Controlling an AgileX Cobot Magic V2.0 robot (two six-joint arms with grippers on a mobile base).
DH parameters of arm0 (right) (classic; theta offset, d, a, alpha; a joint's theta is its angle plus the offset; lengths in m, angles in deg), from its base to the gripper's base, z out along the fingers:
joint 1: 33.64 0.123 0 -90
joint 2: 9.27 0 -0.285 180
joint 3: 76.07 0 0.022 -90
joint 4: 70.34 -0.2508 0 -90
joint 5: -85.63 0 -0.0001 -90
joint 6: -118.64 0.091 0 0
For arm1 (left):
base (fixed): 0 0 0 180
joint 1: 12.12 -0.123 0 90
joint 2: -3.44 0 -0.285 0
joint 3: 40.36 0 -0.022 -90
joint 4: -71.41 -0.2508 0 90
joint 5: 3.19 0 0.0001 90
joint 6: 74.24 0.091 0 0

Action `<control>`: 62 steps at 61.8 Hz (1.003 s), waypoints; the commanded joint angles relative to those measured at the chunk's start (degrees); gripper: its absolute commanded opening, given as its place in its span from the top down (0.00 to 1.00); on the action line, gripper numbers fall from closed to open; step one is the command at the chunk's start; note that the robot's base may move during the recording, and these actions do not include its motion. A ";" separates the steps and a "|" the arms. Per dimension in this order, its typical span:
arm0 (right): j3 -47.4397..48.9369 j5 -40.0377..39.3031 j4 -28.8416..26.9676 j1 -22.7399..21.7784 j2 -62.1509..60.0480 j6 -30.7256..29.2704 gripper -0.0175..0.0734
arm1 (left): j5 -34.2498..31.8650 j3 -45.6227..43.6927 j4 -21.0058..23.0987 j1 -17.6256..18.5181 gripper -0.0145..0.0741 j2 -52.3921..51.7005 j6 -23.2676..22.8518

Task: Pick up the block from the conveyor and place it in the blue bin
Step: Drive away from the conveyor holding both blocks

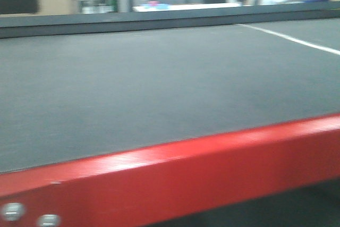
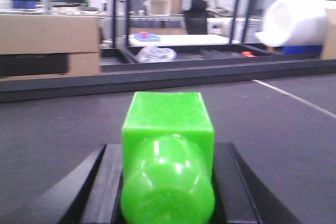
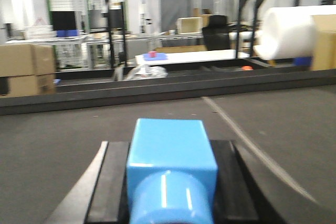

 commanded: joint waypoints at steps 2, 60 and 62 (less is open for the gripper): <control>-0.09 -1.31 0.10 0.08 -0.27 -0.45 0.99 | -0.83 -0.11 -0.13 0.19 0.96 -0.30 -0.51; -0.09 -1.43 0.10 0.08 -0.51 -0.45 0.99 | -0.83 -0.11 -0.13 0.19 0.96 -0.30 -0.51; -0.09 -1.56 0.10 0.08 -0.50 -0.45 0.99 | -0.83 -0.11 -0.13 0.19 0.96 -0.30 -0.51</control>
